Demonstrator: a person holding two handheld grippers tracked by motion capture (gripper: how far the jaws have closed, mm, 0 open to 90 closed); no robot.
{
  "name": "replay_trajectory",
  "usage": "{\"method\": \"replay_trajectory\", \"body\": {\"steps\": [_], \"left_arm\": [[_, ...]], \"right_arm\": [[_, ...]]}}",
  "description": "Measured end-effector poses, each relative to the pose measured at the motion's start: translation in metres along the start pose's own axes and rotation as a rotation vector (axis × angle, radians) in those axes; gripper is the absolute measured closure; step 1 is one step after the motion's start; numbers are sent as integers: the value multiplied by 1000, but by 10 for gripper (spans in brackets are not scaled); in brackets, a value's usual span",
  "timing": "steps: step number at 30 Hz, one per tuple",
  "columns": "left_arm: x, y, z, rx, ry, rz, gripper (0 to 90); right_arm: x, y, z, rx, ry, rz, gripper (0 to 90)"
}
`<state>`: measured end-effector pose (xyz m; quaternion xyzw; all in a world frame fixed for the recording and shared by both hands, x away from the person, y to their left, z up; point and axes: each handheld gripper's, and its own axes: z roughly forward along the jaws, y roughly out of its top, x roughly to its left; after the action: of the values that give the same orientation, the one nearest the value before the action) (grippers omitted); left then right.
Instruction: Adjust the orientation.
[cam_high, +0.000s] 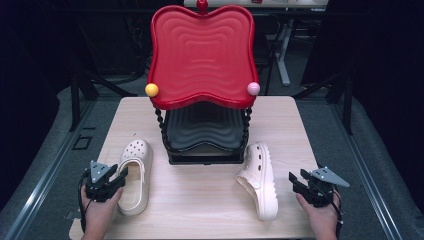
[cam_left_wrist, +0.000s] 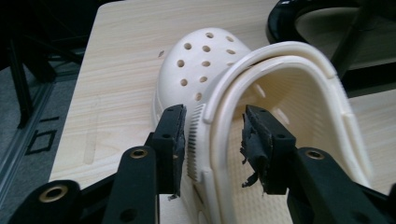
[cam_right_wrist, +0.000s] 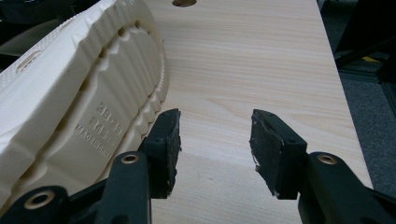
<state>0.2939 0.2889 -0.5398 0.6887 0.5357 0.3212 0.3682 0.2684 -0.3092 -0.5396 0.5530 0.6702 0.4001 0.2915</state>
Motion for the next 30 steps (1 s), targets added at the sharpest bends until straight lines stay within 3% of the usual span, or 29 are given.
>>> {"method": "replay_trajectory", "body": {"steps": [6, 8, 18, 22, 30], "left_arm": [[1, -1, 6, 36, 10, 1, 629], [-2, -1, 9, 49, 29, 18, 661], [-2, -1, 7, 55, 37, 28, 729], [-4, -1, 5, 60, 20, 5, 735], [-17, 0, -5, 67, -21, 20, 741]], "right_arm": [[-1, -1, 1, 6, 0, 6, 522], [-1, 0, 1, 5, -1, 4, 524], [4, 3, -1, -3, -2, -19, 527], [6, 3, -3, -12, 3, -19, 527], [12, 6, -7, -44, 18, -23, 534]]}}
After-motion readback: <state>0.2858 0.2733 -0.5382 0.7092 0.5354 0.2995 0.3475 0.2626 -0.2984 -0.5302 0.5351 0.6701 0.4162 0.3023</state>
